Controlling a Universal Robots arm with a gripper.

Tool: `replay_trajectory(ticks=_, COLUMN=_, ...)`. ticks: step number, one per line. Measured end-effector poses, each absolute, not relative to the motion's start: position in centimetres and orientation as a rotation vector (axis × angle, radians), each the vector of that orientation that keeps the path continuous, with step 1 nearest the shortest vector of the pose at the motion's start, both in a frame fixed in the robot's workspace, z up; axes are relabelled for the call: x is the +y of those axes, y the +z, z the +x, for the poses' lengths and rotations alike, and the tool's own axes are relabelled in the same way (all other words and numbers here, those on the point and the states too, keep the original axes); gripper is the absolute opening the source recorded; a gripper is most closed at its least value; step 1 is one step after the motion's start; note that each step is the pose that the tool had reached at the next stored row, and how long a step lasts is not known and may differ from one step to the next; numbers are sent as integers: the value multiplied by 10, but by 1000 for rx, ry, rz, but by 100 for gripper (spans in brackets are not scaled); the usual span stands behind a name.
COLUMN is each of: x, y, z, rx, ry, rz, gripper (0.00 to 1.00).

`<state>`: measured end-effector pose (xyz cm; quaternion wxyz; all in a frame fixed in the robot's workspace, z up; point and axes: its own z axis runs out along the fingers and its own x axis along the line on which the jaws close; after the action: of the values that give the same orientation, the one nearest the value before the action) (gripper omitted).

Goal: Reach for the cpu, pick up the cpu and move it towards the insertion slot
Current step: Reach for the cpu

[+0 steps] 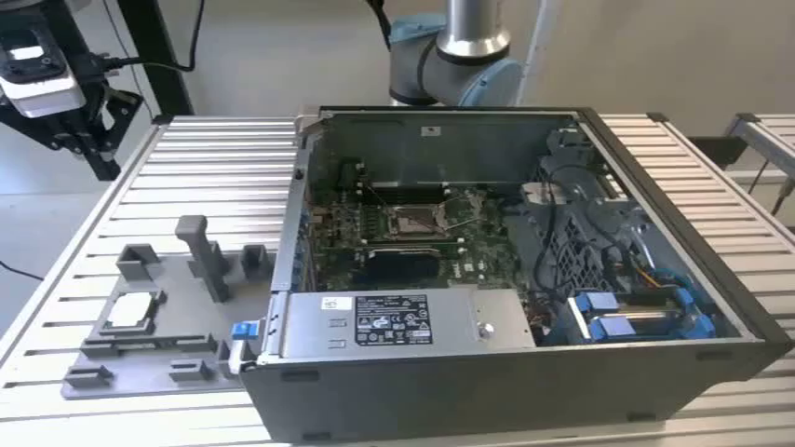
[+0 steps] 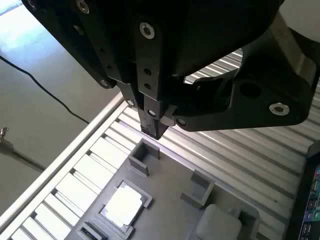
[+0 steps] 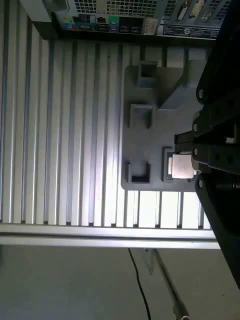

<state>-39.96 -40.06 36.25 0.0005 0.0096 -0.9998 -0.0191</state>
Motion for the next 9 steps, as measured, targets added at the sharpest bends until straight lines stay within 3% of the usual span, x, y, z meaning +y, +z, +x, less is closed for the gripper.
replay_trajectory(ticks=9, x=-401, y=363, z=-400, rx=-3140, ry=-60, rz=30, gripper=0)
